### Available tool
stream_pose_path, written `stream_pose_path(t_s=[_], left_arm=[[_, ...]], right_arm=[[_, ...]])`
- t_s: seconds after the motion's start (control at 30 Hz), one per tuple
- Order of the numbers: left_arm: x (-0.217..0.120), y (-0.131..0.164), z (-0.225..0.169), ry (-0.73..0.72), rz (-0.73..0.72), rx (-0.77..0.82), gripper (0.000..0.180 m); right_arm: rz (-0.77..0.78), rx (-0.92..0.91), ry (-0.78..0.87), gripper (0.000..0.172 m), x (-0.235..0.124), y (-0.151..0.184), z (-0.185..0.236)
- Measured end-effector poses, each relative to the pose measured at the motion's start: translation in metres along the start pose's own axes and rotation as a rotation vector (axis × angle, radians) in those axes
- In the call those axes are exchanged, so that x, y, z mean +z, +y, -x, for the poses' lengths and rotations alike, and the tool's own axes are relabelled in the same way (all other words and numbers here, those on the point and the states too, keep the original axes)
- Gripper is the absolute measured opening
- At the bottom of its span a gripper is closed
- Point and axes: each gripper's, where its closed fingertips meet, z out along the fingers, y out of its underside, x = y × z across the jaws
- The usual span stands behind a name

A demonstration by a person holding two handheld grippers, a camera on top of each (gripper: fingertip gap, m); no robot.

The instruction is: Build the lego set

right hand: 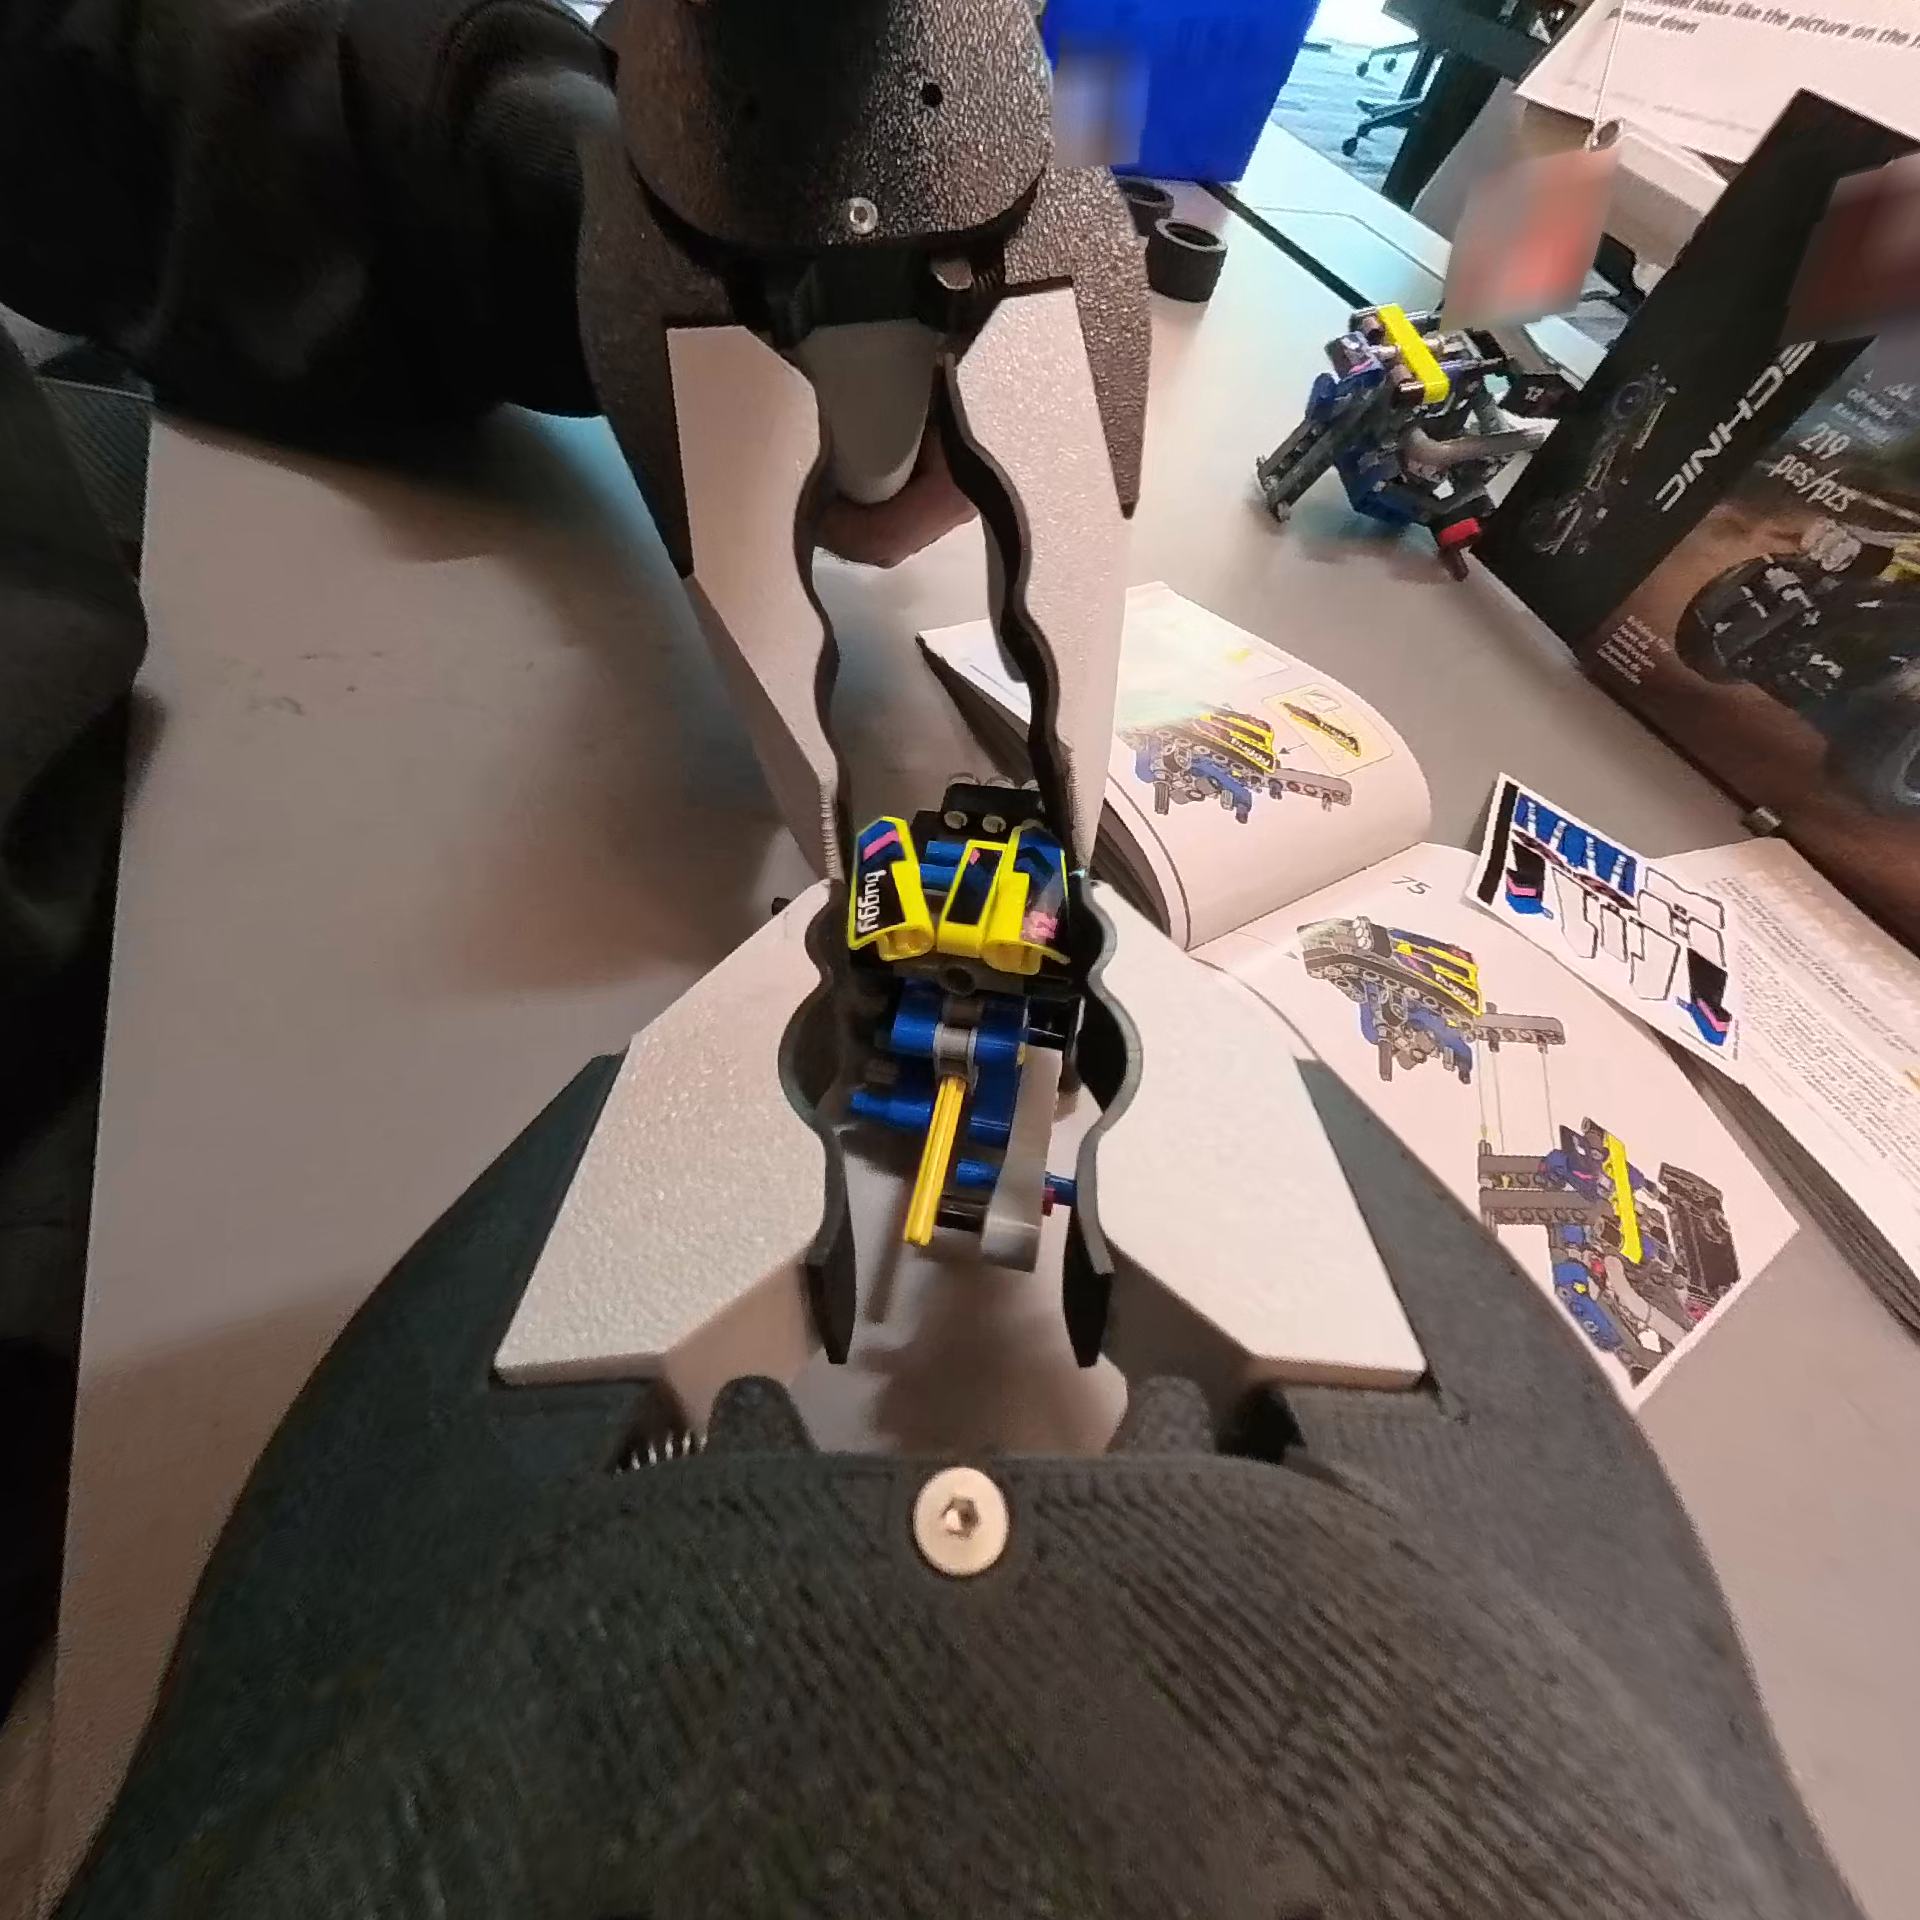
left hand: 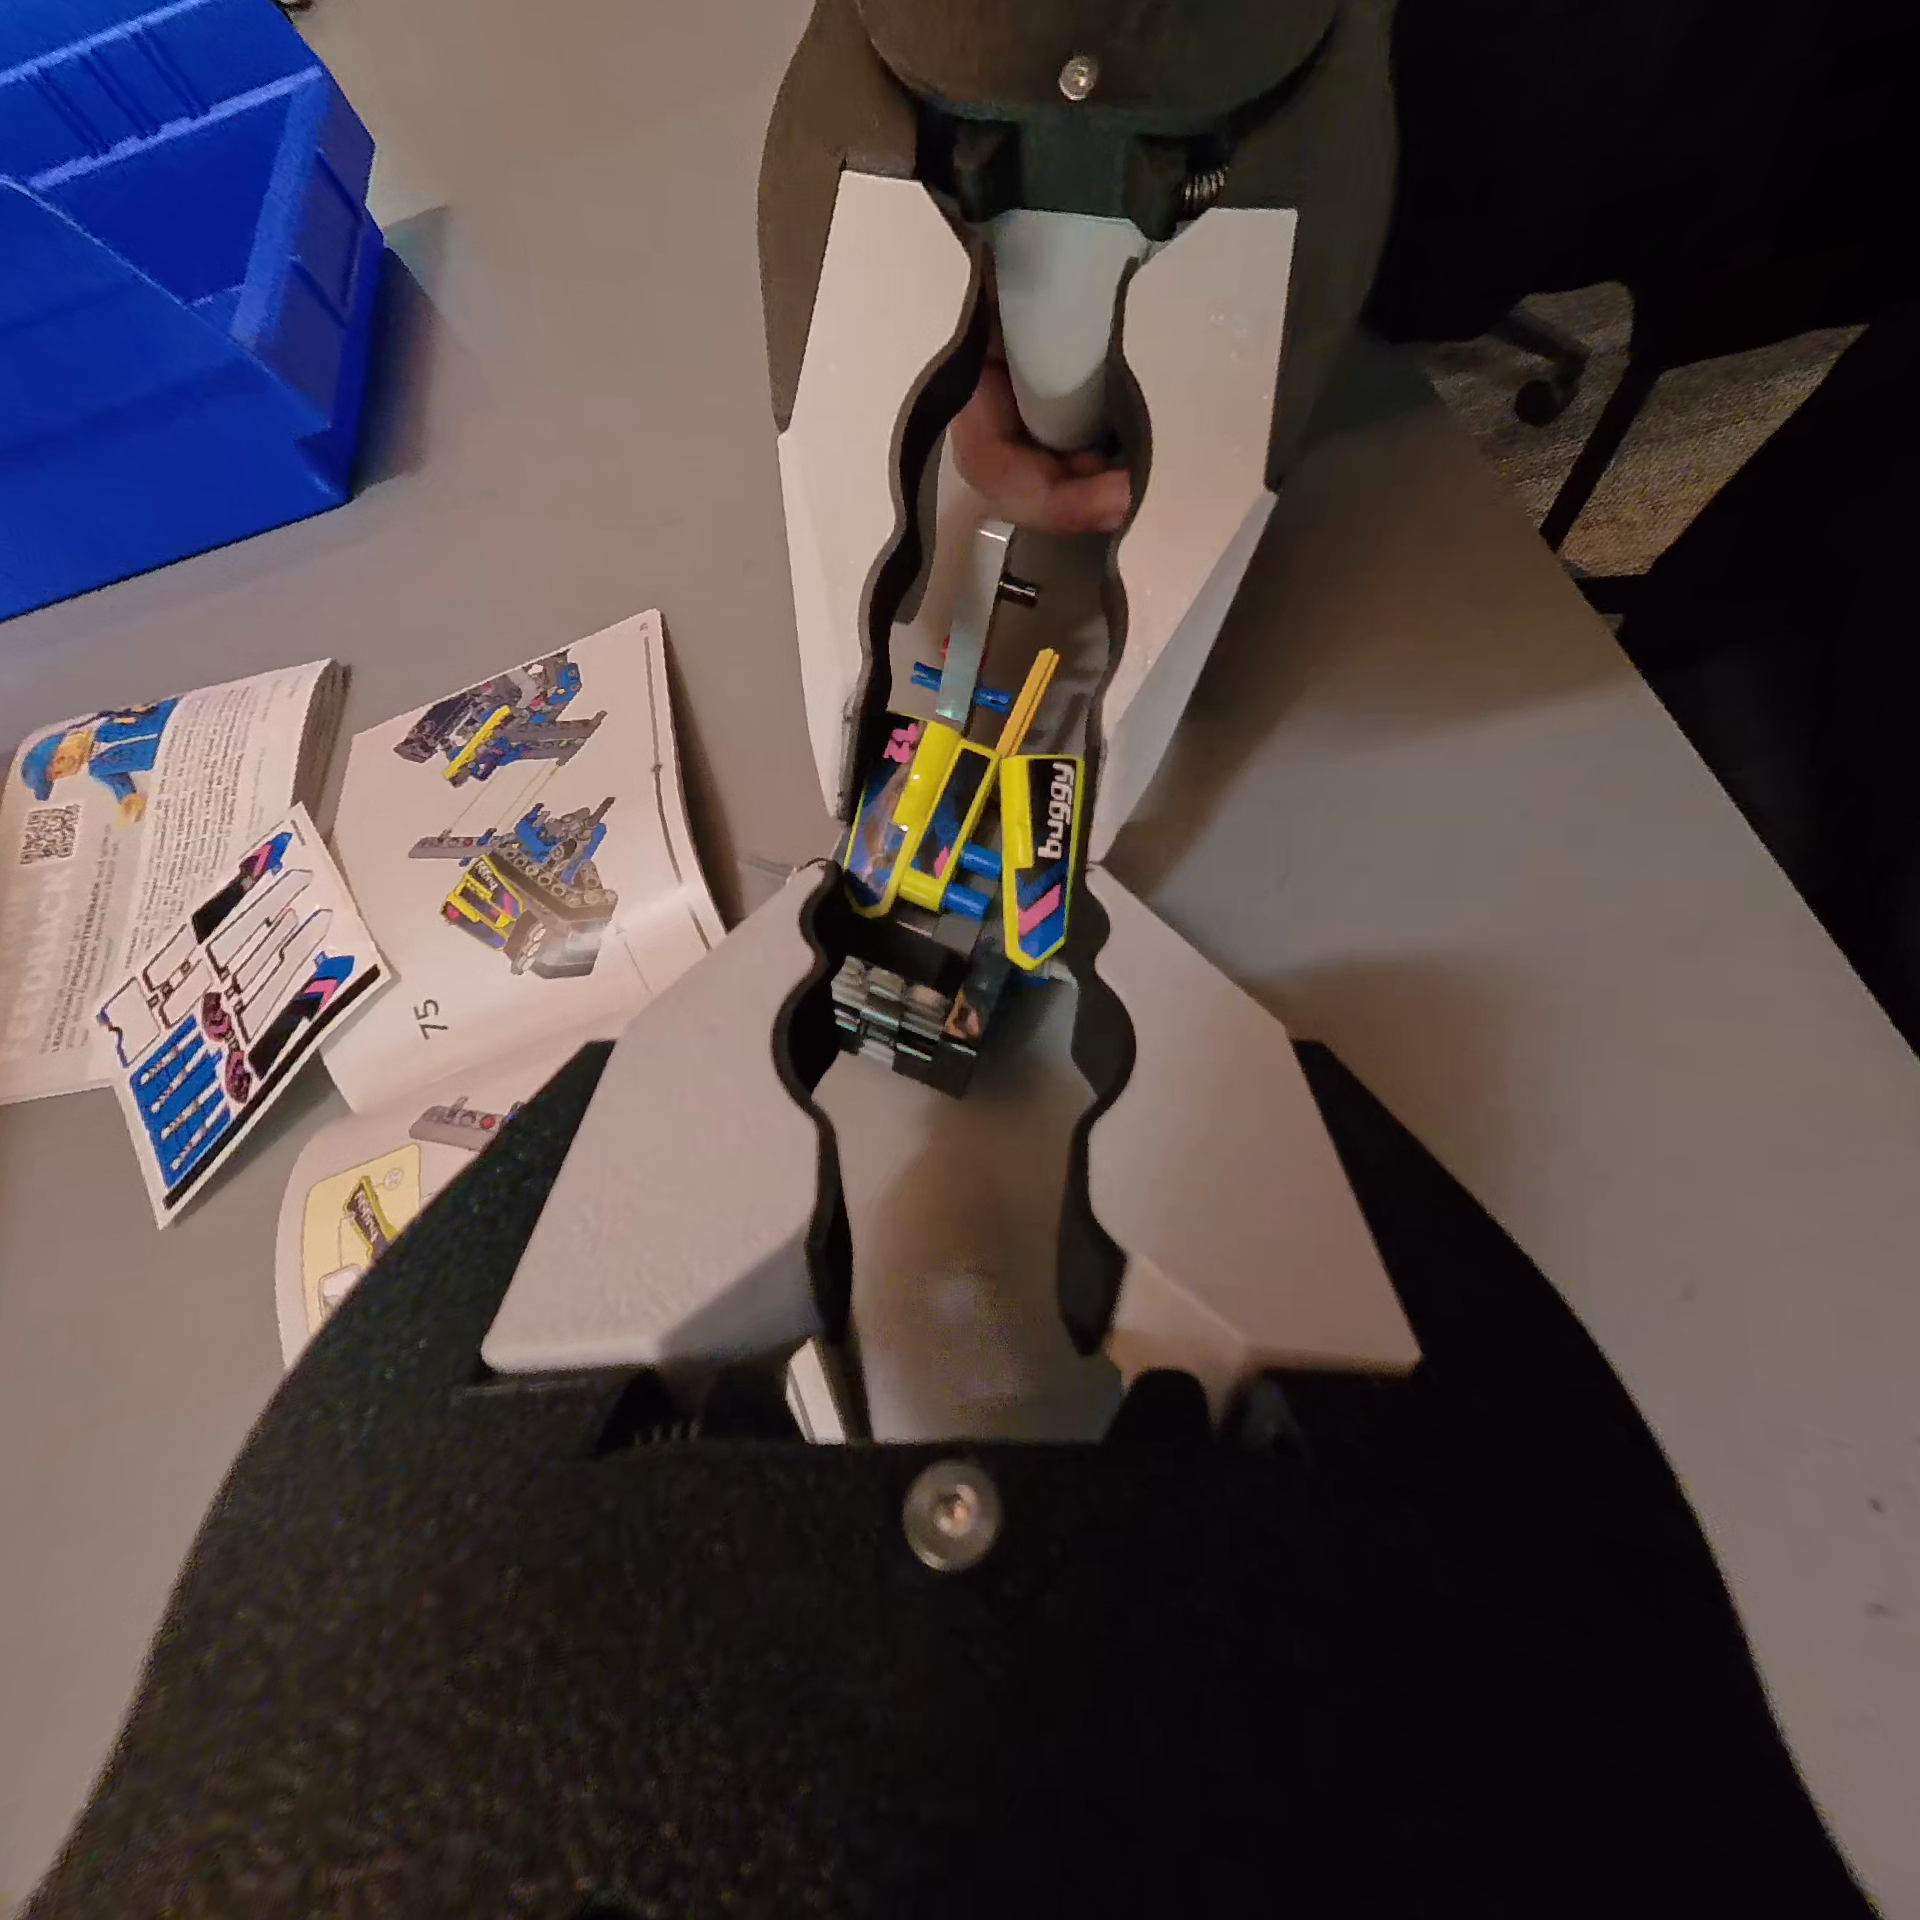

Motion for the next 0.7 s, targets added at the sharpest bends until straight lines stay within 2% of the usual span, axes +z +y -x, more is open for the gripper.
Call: stream_pose_path(t_s=[0.07, 0.13, 0.17, 0.47, 0.7], left_arm=[[-0.0011, 0.0009, 0.0016, -0.005, 0.007, 0.008, 0.036], [-0.0016, 0.0015, 0.0014, -0.006, 0.007, 0.02, 0.036], [-0.0018, 0.0011, 0.001, -0.003, 0.001, 0.023, 0.038], [-0.0029, -0.0013, 0.0036, -0.01, -0.065, 0.07, 0.037], [-0.0025, -0.002, 0.0013, 0.043, -0.07, 0.096, 0.037]], right_arm=[[0.016, -0.003, 0.001, 0.049, 0.002, 0.0018, 0.0005], [0.011, -0.014, 0.008, 0.047, 0.0026, 0.0008, 0.0003], [0.0, -0.017, 0.013, 0.039, 0.002, -0.001, -0.0002], [0.004, 0.001, -0.003, 0.039, 0.0025, 0.0, -0.0016], [0.001, -0.019, -0.013, 0.039, 0.0028, -0.0006, -0.0001]])
